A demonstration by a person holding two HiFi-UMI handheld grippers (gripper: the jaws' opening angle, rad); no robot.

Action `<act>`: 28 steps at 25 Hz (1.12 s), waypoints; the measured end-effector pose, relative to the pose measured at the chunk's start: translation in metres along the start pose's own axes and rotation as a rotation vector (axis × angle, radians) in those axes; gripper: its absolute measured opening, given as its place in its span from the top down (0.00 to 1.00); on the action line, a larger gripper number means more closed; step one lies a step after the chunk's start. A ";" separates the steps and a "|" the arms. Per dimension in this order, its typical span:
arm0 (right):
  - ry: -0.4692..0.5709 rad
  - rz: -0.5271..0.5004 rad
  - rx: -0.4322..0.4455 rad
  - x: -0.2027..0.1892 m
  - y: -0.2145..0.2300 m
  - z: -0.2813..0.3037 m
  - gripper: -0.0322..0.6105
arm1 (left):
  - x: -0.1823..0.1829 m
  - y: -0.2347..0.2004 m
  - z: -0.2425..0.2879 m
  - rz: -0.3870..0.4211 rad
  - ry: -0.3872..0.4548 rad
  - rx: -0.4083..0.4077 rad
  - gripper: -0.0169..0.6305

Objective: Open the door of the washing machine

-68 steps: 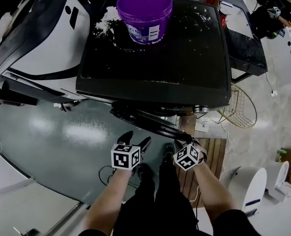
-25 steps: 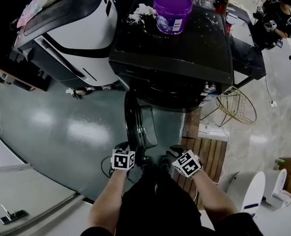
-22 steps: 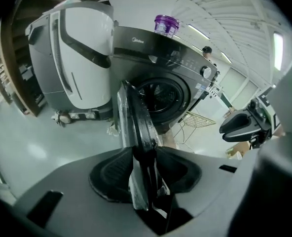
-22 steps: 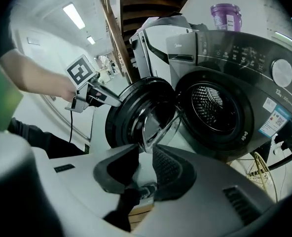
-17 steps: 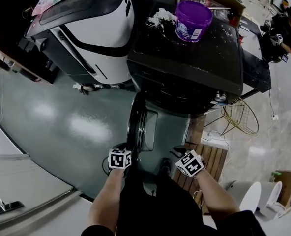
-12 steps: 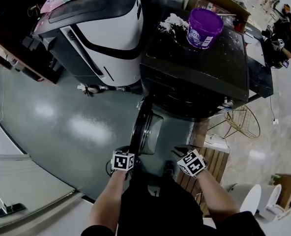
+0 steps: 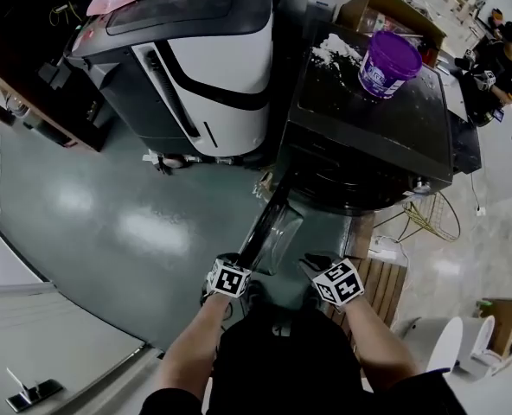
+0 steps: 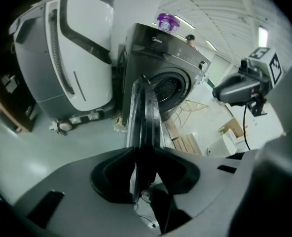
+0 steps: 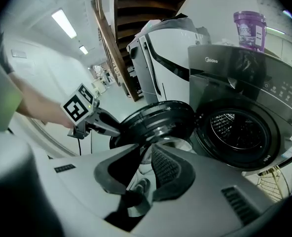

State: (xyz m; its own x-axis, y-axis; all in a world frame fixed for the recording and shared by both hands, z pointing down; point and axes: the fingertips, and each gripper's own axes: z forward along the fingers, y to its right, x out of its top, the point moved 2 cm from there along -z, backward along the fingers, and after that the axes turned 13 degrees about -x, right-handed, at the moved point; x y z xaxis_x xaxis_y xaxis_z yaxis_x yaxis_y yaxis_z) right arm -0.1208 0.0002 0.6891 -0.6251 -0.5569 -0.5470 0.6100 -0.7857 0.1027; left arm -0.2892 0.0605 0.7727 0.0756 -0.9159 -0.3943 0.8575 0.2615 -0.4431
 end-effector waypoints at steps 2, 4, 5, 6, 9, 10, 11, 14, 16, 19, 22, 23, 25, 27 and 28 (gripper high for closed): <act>0.018 0.010 0.011 0.016 -0.013 0.006 0.82 | 0.002 -0.012 -0.007 0.049 -0.025 0.002 0.77; 0.028 0.005 0.021 0.030 -0.022 0.011 0.82 | 0.003 -0.024 -0.014 0.044 -0.020 0.000 0.76; 0.031 0.003 0.026 0.036 -0.024 0.014 0.82 | 0.004 -0.030 -0.016 0.033 -0.009 0.002 0.76; 0.032 0.002 0.030 0.041 -0.026 0.016 0.82 | 0.004 -0.036 -0.019 0.020 0.001 0.007 0.76; 0.039 -0.009 0.040 0.058 -0.023 0.021 0.83 | 0.006 -0.054 -0.028 -0.012 0.019 0.032 0.76; 0.041 -0.016 0.041 0.064 -0.020 0.023 0.83 | 0.008 -0.060 -0.031 -0.018 0.022 0.043 0.76; 0.042 -0.022 0.040 0.070 -0.017 0.026 0.83 | 0.010 -0.066 -0.034 -0.024 0.026 0.054 0.75; 0.039 -0.031 0.038 0.083 -0.003 0.031 0.83 | 0.016 -0.083 -0.041 -0.035 0.027 0.085 0.74; 0.038 -0.037 0.040 0.091 0.006 0.034 0.83 | 0.020 -0.094 -0.045 -0.035 0.026 0.105 0.73; 0.039 -0.051 0.043 0.101 0.018 0.037 0.84 | 0.027 -0.109 -0.052 -0.037 0.029 0.161 0.72; 0.036 -0.056 0.043 0.107 0.027 0.037 0.84 | 0.033 -0.120 -0.059 -0.052 0.025 0.214 0.71; 0.038 -0.058 0.042 0.109 0.029 0.036 0.84 | 0.035 -0.124 -0.061 -0.052 0.021 0.226 0.71; 0.045 -0.066 0.036 0.113 0.034 0.033 0.84 | 0.040 -0.131 -0.065 -0.050 0.011 0.249 0.71; 0.053 -0.071 0.023 0.115 0.040 0.027 0.84 | 0.043 -0.137 -0.068 -0.052 0.008 0.278 0.71; 0.057 -0.068 0.014 0.114 0.044 0.023 0.84 | 0.045 -0.140 -0.069 -0.056 0.011 0.293 0.71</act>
State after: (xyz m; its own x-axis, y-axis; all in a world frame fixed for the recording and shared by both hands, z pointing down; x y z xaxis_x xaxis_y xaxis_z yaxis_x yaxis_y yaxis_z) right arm -0.1765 -0.1044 0.6499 -0.6359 -0.4859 -0.5996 0.5598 -0.8252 0.0750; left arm -0.4408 0.0038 0.7613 0.0202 -0.9225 -0.3856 0.9707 0.1105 -0.2136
